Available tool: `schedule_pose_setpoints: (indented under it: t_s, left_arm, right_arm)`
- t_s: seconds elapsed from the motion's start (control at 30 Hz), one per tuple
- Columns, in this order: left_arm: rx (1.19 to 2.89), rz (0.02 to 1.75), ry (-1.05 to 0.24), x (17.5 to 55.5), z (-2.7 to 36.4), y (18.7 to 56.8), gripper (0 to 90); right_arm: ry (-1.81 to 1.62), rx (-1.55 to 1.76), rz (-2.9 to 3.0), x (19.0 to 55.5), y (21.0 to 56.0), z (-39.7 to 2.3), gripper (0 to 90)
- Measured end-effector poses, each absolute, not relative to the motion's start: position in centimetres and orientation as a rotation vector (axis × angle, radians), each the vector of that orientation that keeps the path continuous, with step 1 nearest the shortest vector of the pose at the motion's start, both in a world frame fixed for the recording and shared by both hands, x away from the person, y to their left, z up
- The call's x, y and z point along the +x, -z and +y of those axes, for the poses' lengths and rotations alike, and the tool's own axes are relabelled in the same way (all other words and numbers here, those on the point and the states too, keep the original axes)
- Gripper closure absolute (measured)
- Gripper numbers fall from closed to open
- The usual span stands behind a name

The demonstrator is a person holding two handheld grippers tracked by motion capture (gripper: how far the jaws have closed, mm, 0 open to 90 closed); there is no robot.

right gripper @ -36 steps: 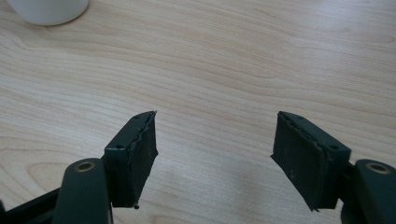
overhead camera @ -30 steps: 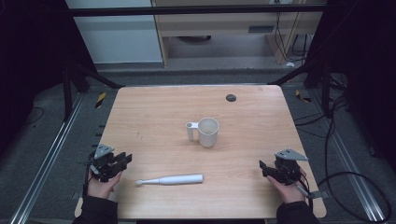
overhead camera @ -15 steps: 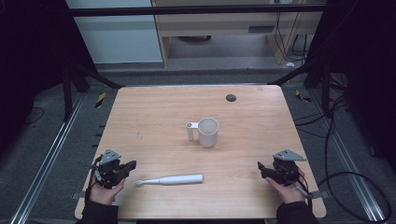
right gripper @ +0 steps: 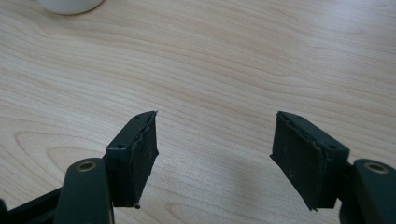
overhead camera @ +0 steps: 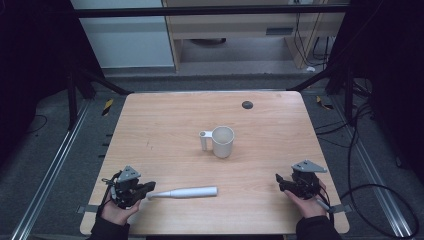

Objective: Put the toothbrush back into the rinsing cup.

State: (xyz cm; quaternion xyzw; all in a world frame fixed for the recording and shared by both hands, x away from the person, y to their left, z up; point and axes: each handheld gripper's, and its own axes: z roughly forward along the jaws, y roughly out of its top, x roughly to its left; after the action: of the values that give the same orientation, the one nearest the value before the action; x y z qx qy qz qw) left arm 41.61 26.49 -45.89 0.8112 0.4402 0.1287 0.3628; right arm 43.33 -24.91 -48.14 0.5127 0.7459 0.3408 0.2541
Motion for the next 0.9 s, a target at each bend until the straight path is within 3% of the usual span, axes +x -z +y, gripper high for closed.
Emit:
schedule_pose_setpoints:
  t_s: [0.9]
  left_arm:
    - [2.242, 1.118, -0.267, 41.6, 24.9, 47.6, 89.5]
  right_arm:
    - [-0.909, 1.395, 2.028, 43.5, 48.3, -25.0, 30.6]
